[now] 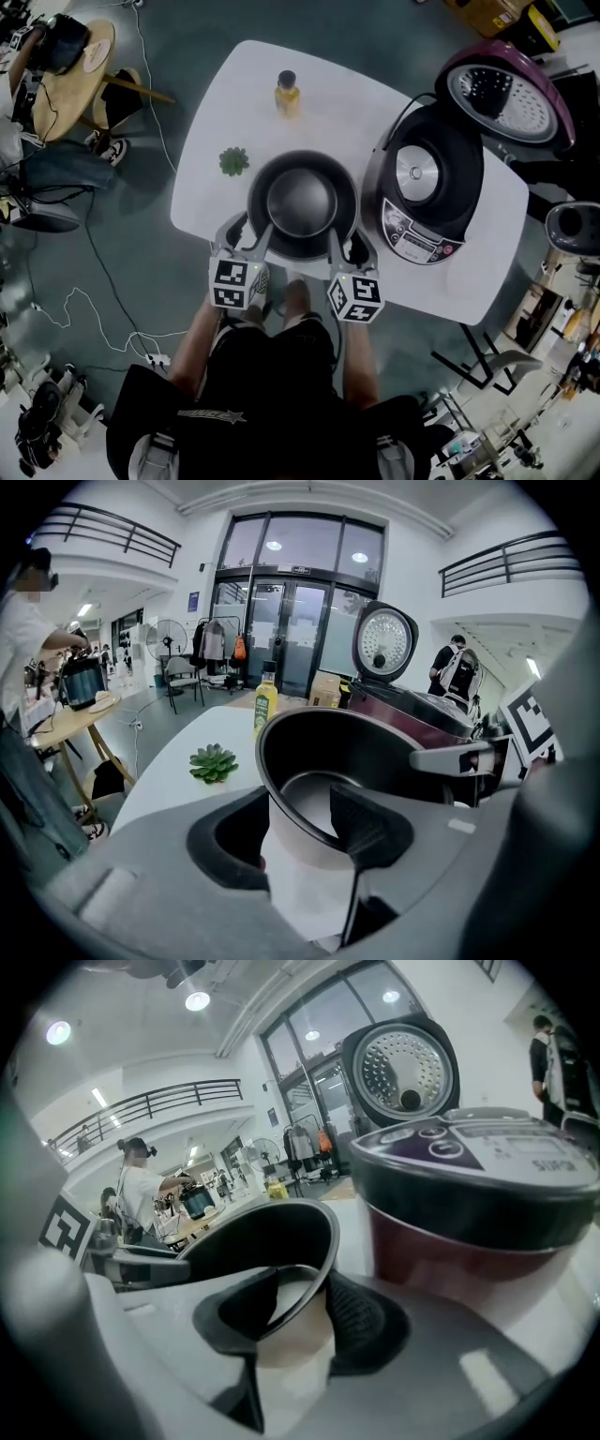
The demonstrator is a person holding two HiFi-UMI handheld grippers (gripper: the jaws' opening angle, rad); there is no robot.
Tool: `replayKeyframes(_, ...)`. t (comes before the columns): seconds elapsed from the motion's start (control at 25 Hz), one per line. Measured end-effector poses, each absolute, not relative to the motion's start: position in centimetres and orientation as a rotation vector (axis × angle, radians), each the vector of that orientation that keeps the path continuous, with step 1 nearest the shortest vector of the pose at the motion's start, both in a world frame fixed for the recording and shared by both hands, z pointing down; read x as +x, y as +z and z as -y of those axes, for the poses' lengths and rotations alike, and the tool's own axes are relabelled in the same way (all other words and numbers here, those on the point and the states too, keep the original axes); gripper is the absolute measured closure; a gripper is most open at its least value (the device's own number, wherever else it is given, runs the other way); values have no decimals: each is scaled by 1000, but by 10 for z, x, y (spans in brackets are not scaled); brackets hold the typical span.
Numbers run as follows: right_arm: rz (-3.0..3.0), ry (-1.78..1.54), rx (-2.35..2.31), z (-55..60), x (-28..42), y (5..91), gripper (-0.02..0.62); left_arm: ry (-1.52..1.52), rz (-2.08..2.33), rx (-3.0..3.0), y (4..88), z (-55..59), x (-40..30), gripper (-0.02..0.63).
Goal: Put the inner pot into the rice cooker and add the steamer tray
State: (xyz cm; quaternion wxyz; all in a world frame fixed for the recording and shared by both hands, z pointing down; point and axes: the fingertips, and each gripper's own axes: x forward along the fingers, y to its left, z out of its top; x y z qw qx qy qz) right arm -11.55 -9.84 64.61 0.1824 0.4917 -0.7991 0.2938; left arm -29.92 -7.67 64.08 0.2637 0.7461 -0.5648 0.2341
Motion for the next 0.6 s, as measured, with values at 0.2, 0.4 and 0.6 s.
replayKeyframes(0.2, 2272, 809, 1397, 98, -118, 635, 437, 611, 1544, 2028, 629, 76, -302, 396)
replayKeyframes(0.4, 2304, 768, 1423, 100, -121, 611, 437, 590, 1576, 2056, 606, 77, -306, 400)
replayKeyframes(0.6, 2342, 717, 1460, 102, -121, 584, 437, 561, 1602, 2102, 579, 81, -307, 402)
